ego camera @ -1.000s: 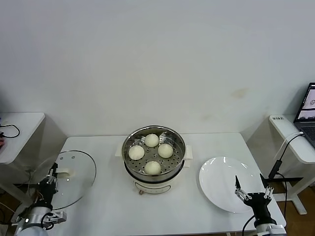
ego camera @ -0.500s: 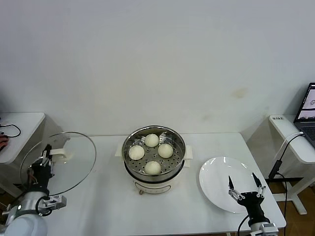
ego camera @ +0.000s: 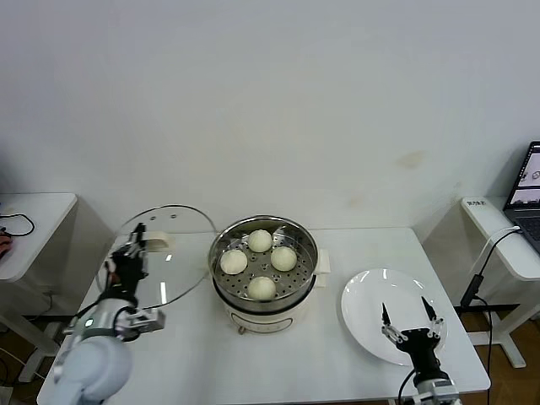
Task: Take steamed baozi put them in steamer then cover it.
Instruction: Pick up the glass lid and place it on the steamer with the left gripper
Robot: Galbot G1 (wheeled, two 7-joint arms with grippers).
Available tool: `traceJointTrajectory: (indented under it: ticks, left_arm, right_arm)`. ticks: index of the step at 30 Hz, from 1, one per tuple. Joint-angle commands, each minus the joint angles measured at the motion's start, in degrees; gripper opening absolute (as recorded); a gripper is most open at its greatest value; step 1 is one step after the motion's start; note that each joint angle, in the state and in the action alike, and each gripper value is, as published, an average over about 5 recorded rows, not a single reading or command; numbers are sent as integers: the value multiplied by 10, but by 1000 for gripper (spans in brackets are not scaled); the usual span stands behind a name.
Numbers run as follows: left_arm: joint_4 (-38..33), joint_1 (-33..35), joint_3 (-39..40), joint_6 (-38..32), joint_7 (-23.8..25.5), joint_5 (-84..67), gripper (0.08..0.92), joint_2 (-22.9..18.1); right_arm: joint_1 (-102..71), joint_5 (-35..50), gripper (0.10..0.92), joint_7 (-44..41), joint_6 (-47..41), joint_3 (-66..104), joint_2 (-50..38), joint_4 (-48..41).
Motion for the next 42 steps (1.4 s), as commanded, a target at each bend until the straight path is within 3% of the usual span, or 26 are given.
traceJointTrajectory:
  ticks: [1, 11, 23, 42]
  left_arm:
    - [55, -136, 175, 34, 64, 115, 147, -60]
    - [110, -195, 243, 42, 121, 226, 147, -178]
    - [162, -217, 277, 50, 145, 270, 147, -246]
    - [175, -194, 262, 43, 143, 291, 147, -256]
  right_arm:
    - [10, -69, 823, 6, 7, -17, 21, -16]
    - [17, -83, 823, 9, 13, -23, 26, -33]
    - [17, -89, 823, 10, 14, -28, 28, -41]
    - [15, -89, 823, 9, 15, -32, 25, -44]
